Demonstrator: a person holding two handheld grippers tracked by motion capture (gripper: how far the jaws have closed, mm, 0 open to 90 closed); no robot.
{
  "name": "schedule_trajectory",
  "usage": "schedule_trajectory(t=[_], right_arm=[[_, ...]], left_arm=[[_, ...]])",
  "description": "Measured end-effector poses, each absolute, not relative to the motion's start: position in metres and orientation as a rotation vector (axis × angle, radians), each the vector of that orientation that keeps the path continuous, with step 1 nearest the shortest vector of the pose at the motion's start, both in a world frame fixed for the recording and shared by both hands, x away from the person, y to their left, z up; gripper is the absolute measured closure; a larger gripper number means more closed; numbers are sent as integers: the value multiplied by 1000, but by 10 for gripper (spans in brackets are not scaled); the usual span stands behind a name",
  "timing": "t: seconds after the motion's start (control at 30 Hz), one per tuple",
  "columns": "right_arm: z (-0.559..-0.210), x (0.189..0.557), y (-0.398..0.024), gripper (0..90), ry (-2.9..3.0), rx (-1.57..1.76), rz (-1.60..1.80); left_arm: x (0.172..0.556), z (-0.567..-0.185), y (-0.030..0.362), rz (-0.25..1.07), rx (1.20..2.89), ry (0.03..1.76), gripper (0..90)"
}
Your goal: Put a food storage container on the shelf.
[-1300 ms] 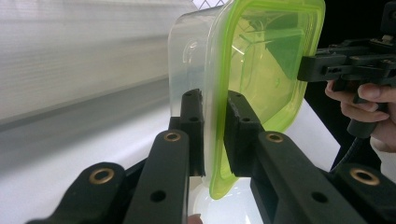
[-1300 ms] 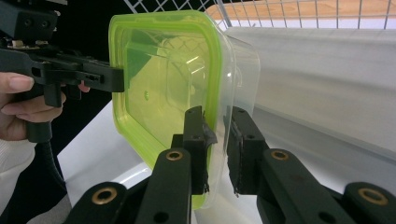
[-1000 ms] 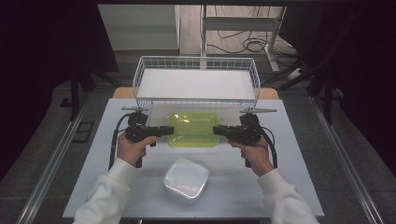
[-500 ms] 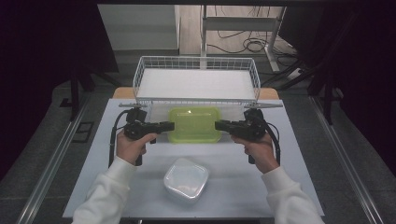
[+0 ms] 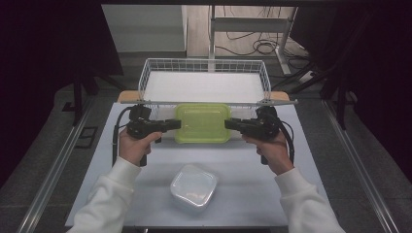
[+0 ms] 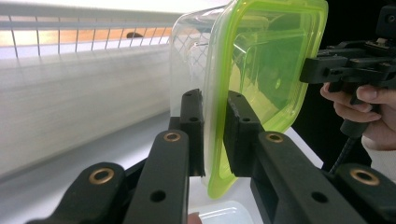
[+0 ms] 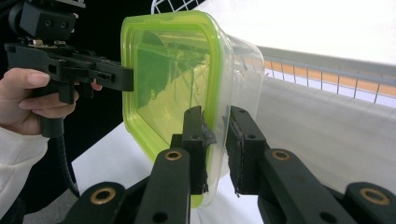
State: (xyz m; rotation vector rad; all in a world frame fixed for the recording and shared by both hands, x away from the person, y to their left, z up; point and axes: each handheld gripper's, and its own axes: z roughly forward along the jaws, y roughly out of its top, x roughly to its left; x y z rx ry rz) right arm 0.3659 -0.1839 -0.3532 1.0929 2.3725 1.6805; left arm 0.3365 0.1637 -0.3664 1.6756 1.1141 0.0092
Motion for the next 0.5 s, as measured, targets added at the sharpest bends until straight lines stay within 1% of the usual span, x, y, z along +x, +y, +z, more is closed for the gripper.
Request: schedule_trajectory(t=[0.5], right_arm=[[-325,377,-178,778,2354,1051,1704]], left_arm=[[346,-333,169,59,1678,1090,799]])
